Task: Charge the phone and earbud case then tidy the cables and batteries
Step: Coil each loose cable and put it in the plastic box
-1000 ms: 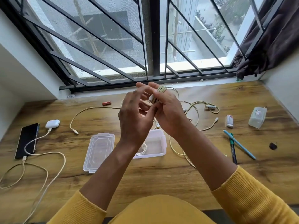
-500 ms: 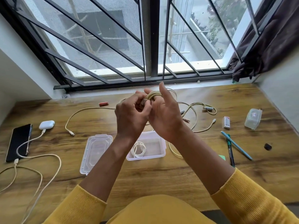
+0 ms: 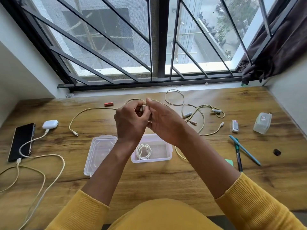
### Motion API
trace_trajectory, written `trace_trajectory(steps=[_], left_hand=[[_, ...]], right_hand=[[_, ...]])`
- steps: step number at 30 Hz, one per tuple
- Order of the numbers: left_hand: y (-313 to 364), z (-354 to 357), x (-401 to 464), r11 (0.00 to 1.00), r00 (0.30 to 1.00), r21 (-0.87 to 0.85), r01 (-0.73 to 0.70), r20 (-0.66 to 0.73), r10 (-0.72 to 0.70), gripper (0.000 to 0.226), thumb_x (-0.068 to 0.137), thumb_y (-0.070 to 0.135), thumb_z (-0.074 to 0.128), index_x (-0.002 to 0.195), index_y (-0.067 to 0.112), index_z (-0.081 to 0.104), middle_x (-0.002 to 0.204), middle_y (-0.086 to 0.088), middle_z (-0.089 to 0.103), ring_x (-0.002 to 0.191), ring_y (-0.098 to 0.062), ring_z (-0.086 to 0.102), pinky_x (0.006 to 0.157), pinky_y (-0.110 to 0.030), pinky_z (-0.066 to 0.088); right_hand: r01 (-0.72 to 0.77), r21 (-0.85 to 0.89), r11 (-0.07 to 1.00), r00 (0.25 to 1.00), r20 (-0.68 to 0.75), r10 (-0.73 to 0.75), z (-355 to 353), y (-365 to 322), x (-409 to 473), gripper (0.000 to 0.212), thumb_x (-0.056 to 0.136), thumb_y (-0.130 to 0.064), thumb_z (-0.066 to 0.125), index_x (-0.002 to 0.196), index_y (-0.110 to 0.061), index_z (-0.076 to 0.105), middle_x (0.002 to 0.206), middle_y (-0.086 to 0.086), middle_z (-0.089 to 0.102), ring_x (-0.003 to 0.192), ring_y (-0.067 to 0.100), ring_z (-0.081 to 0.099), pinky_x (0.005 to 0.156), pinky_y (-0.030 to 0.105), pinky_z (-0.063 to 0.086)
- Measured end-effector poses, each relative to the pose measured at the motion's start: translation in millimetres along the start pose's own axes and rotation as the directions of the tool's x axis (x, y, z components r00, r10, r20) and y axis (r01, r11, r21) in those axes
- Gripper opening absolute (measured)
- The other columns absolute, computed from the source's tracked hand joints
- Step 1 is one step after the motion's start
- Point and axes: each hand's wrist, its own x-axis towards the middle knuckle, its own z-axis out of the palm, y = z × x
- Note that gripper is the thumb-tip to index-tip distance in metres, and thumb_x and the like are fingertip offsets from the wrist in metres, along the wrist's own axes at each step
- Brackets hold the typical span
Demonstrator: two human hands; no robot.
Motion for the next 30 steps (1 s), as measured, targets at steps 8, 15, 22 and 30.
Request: trace_trajectory(steps=[8, 15, 22, 30], left_hand=[[3.8, -2.5, 1.1, 0.981, 0.985, -0.088, 0.173, 0.008, -0.173, 0.012, 0.088, 0.027, 0.075, 0.097, 0.022, 0.082, 0.081, 0.007, 0.078, 0.077, -0.012, 0.074, 0.078, -0.038, 0.060], [8.0, -0.3, -12.6, 0.985, 0.993, -0.135, 0.103, -0.041, -0.109, 0.008, 0.088, 0.022, 0.080, 0.096, 0.021, 0.079, 0.084, 0.014, 0.075, 0.075, -0.003, 0.073, 0.075, -0.036, 0.062], [10.5, 1.8, -28.8, 0.989, 0.999, -0.143, 0.032, -0.036, -0.038, 0.014, 0.088, 0.025, 0.081, 0.101, 0.020, 0.080, 0.083, 0.009, 0.078, 0.075, -0.005, 0.074, 0.073, -0.036, 0.062], [9.1, 0.1, -30.1, 0.991, 0.994, 0.089, -0.098, -0.043, 0.102, 0.011, 0.089, 0.022, 0.079, 0.087, 0.015, 0.072, 0.077, 0.001, 0.071, 0.070, -0.021, 0.065, 0.062, -0.037, 0.050]], right_hand=[[-0.022, -0.080, 0.997, 0.999, -0.038, 0.019, 5.0, -7.2, 1.4, 0.036, 0.113, -0.013, 0.039, 0.096, -0.016, 0.070, 0.101, -0.001, 0.072, 0.100, 0.012, 0.064, 0.099, 0.032, 0.046], [0.012, -0.120, 0.993, 0.929, -0.367, -0.056, 3.3, -1.6, 6.2, 0.043, 0.116, -0.021, 0.035, 0.099, -0.007, 0.073, 0.098, 0.017, 0.075, 0.094, 0.025, 0.072, 0.089, 0.038, 0.061], [-0.007, -0.137, 0.991, 0.867, -0.494, -0.063, 1.6, 5.4, 2.9, 0.036, 0.112, -0.027, 0.050, 0.116, 0.000, 0.074, 0.106, 0.026, 0.077, 0.088, 0.026, 0.077, 0.072, 0.036, 0.063], [-0.155, -0.283, 0.946, 0.901, -0.433, 0.018, 4.0, -7.0, 0.7, 0.034, 0.109, -0.007, 0.046, 0.084, -0.003, 0.068, 0.070, 0.010, 0.068, 0.064, 0.018, 0.065, 0.064, 0.042, 0.065]])
